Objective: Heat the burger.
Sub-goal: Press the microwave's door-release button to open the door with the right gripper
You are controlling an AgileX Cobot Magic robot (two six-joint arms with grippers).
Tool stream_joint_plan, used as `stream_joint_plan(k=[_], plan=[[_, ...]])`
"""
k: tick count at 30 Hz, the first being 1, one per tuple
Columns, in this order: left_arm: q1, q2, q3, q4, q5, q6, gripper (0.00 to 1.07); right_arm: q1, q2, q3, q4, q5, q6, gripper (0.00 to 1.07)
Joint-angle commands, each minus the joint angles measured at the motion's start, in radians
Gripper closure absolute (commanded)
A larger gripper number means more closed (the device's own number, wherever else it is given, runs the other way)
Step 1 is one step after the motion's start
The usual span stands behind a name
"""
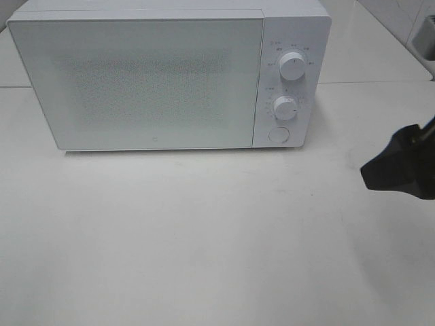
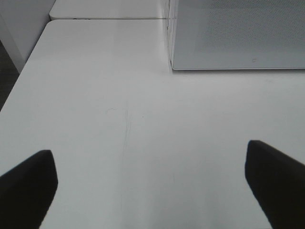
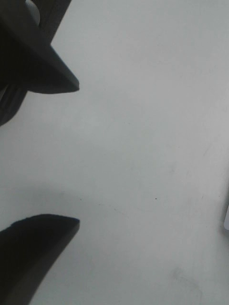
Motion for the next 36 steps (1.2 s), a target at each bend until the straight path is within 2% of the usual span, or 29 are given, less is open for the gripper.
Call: stream_joint_plan(k=[1, 10, 18, 20, 23, 26, 36], plan=[[0.002, -0.020, 0.003, 0.003, -0.013, -0.005, 0.06, -0.006, -0.072, -0.007, -0.004, 0.068, -0.003, 0.38], [0.002, -0.020, 0.003, 0.003, -0.013, -0.005, 0.06, -0.006, -0.371, -0.003, -0.036, 0.247, -0.003, 0.38], [0.002, -0.020, 0.003, 0.003, -0.013, -0.005, 0.06, -0.008, -0.571, 0.019, -0.084, 0.303, 0.001, 0.38], [0.002, -0.020, 0.003, 0.003, -0.013, -0.005, 0.06, -0.057, -0.661, 0.051, -0.101, 0.320, 0.005, 0.38], [0.002, -0.020, 0.003, 0.003, -0.013, -0.005, 0.06, -0.072, -0.685, 0.058, -0.103, 0.322, 0.005, 0.38], [0.002, -0.020, 0.003, 0.003, -0.013, -0.005, 0.06, -0.143, -0.787, 0.103, -0.108, 0.319, 0.005, 0.38], [0.002, -0.020, 0.003, 0.003, -0.013, -0.005, 0.06, -0.229, -0.910, 0.153, -0.108, 0.339, 0.002, 0.38]])
